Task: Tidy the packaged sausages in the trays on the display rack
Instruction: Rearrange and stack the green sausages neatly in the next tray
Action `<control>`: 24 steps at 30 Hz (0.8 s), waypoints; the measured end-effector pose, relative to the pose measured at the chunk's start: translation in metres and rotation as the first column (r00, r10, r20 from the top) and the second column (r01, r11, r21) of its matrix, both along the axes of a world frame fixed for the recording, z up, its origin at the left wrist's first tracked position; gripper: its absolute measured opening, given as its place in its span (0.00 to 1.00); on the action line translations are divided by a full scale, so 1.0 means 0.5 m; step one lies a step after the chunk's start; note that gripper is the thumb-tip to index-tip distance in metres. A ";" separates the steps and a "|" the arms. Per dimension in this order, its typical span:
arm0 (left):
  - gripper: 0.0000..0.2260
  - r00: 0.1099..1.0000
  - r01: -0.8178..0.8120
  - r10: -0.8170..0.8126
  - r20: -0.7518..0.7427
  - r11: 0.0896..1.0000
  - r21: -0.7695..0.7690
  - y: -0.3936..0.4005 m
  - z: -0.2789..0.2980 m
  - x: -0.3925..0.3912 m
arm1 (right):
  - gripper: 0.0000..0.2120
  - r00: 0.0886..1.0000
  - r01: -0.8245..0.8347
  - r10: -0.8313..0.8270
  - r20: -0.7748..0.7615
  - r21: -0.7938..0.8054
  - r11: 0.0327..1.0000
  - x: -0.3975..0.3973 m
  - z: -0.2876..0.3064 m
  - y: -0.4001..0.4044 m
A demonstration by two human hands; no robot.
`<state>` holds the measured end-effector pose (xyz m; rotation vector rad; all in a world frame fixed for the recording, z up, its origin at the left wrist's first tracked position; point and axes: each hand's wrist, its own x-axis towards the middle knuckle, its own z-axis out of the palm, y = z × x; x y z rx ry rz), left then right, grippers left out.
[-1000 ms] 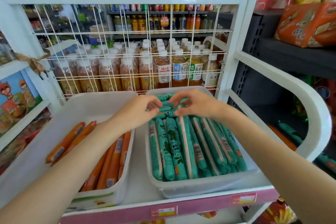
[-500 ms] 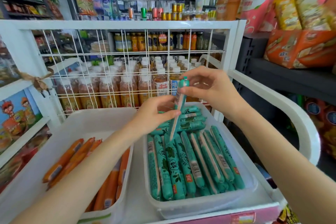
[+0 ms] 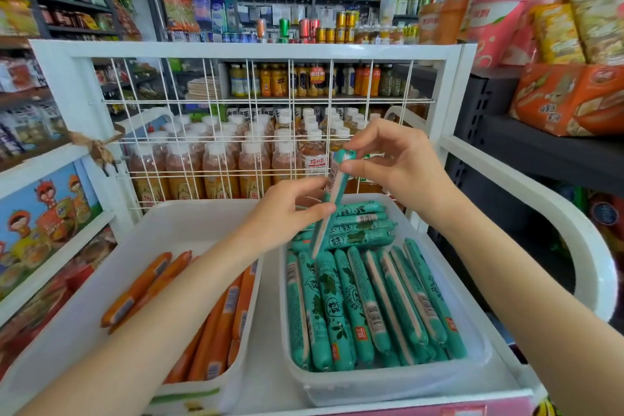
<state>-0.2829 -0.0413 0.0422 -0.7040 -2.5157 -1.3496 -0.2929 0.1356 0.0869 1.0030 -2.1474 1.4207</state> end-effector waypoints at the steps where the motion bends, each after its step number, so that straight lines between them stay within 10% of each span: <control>1: 0.16 1.000 -0.003 0.003 0.008 1.000 -0.002 -0.001 0.000 -0.002 | 0.07 1.000 0.013 -0.013 0.003 -0.018 1.000 -0.003 -0.003 0.000; 7: 0.13 0.979 -0.116 0.058 0.195 0.948 0.297 -0.001 0.009 -0.013 | 0.23 0.969 0.073 -0.085 0.233 0.060 0.996 -0.010 -0.032 0.007; 11: 0.11 0.846 -0.398 -0.055 0.531 0.597 0.696 -0.025 0.024 -0.030 | 0.26 0.938 -0.154 0.028 0.344 0.346 0.926 0.014 -0.078 0.006; 24: 0.12 0.806 -0.402 -0.185 0.562 0.527 0.749 -0.017 0.046 -0.040 | 0.19 0.960 -0.167 0.150 0.235 0.052 0.985 0.015 -0.075 0.004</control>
